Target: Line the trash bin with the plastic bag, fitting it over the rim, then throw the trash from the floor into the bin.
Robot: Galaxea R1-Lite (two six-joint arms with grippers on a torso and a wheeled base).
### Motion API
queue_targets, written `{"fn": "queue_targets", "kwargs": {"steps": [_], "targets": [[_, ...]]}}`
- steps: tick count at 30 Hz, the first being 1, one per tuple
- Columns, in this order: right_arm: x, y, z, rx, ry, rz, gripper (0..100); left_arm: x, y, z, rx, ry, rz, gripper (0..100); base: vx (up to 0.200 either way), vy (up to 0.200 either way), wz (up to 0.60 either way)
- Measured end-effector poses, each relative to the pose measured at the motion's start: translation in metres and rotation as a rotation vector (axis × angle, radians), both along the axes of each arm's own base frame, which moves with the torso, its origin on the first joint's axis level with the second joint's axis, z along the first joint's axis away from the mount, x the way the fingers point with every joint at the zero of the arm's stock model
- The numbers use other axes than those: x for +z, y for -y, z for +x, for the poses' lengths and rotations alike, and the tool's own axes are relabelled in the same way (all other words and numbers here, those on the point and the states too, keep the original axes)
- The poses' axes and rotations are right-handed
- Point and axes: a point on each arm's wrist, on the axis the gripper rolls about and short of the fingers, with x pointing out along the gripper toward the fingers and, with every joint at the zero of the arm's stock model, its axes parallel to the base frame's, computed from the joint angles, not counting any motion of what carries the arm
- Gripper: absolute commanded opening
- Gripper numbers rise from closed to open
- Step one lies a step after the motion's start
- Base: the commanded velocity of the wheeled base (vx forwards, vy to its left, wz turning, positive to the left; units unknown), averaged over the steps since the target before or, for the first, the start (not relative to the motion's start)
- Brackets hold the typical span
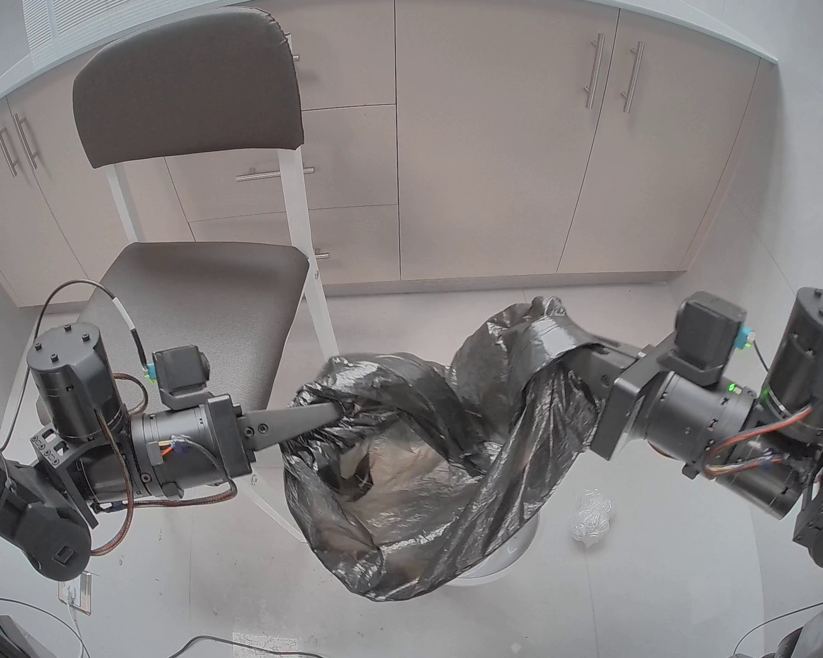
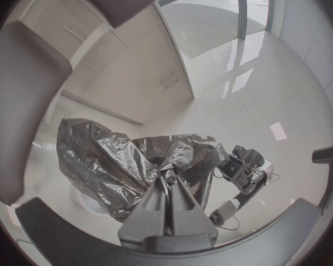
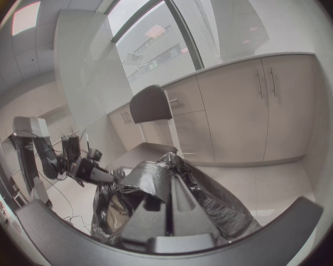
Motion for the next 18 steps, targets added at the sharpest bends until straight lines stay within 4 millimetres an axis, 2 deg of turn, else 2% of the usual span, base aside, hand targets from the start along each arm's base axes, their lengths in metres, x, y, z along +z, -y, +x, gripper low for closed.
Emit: {"fn": "queue_targets", "kwargs": {"steps": [5,12,18], "targets": [[0.017,0.012,-0.008,-0.001,0.029,0.029,0,-0.005,0.011,-0.005,-0.074,-0.069,-0.015,0,0.0,0.0,0.0],[0.021,0.018,-0.014,-0.001,-0.041,-0.038,0,-0.016,0.017,-0.002,-0.089,-0.121,-0.005,0,0.0,0.0,0.0],[0.025,0.019,-0.014,0.008,-0.049,-0.044,0,-0.036,0.022,0.009,-0.088,-0.189,0.024,0,0.0,0.0,0.0]]}}
